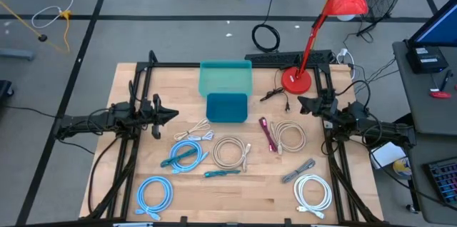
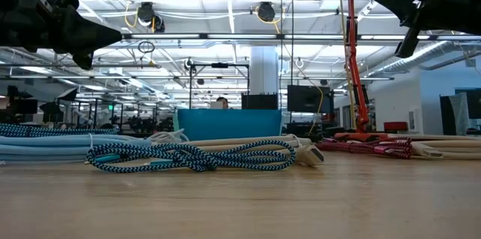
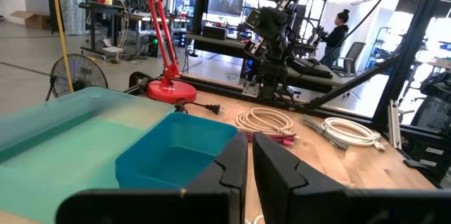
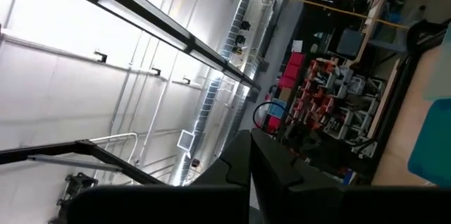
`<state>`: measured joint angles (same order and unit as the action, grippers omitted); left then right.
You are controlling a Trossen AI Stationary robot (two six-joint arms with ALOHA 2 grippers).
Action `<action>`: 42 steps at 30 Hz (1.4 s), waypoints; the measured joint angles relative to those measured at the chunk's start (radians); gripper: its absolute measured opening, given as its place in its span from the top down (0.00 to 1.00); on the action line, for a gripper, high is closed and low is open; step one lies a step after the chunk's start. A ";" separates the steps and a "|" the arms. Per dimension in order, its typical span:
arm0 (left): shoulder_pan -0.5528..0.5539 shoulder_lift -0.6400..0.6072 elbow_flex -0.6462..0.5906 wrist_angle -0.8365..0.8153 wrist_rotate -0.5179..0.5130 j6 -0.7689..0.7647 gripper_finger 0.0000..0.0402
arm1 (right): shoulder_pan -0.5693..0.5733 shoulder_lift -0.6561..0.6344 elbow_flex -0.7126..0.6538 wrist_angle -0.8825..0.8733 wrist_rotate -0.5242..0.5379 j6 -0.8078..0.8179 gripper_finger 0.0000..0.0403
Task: Pick & Place USB Port
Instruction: Put the brown display cable into the green bin
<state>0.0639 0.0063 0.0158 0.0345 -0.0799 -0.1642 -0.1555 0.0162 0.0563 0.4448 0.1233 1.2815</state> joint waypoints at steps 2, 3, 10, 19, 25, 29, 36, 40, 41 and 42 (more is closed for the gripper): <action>0.000 0.000 0.000 0.000 0.000 0.000 0.94 | 0.000 0.000 0.000 0.000 0.035 -0.008 1.00; 0.000 0.000 0.000 0.000 0.000 0.000 0.94 | 0.000 0.000 0.000 0.000 0.051 -0.010 1.00; 0.000 0.001 -0.003 0.110 -0.007 -0.030 0.94 | 0.000 0.000 0.000 0.001 0.141 -0.076 1.00; 0.001 0.000 -0.001 0.727 -0.231 -0.361 0.94 | 0.000 0.035 0.000 0.162 0.133 -0.095 0.94; 0.002 0.000 0.005 0.913 -0.339 -0.496 0.94 | 0.000 0.170 0.053 0.303 0.083 -0.184 0.78; 0.001 0.004 0.025 0.899 -0.298 -0.561 0.94 | 0.000 0.304 0.170 0.325 0.031 -0.220 0.69; 0.001 0.120 0.072 0.896 -0.287 -0.708 0.94 | 0.000 0.604 0.392 0.315 -0.187 -0.283 0.60; 0.001 0.247 0.151 0.897 -0.264 -0.704 0.94 | 0.000 0.764 0.483 0.312 -0.336 -0.274 0.58; 0.001 0.282 0.177 0.895 -0.248 -0.701 0.94 | 0.000 0.798 0.498 0.308 -0.363 -0.273 0.58; 0.001 0.319 0.206 0.895 -0.226 -0.692 0.94 | 0.000 0.826 0.507 0.308 -0.386 -0.272 0.58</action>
<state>0.0650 0.3257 0.2222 0.9293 -0.3064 -0.8566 -0.1551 0.8424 0.5636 0.7525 -0.2625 1.0093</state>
